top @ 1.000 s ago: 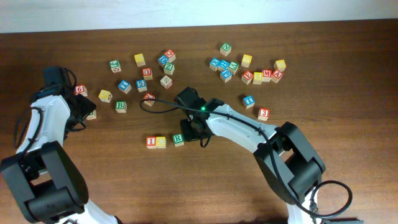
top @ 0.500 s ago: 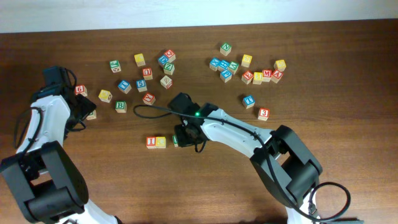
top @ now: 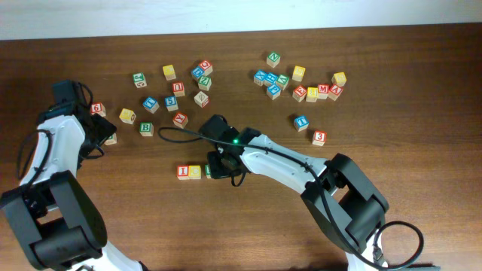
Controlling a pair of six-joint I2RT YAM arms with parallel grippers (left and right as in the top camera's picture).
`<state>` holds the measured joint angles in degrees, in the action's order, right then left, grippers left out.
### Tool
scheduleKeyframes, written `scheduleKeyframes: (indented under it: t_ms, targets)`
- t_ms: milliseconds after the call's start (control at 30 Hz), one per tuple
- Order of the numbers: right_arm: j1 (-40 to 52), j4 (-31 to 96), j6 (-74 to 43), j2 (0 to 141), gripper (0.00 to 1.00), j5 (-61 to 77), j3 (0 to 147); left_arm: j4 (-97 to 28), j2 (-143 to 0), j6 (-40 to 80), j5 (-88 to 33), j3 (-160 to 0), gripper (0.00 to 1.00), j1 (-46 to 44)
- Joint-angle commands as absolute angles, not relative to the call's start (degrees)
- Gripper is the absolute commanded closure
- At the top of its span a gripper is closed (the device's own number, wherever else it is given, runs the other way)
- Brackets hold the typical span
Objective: Spell out ICRA
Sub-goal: 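Push the green R block left against the yellow C with right gripper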
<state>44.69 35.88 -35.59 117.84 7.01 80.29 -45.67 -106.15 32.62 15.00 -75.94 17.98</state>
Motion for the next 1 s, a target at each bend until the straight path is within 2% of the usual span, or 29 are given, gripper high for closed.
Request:
scheduleKeyframes:
  t_ms: [0, 967]
  targets:
    - [45.1, 35.7, -37.7, 118.6, 0.87, 7.3, 79.6, -45.7, -104.9, 32.8, 15.2, -75.7, 0.01, 18.1]
    - [45.1, 39.0, -38.0, 118.6, 0.87, 6.0, 79.6, -45.7, -104.9, 32.8, 15.2, -75.7, 0.01, 18.1]
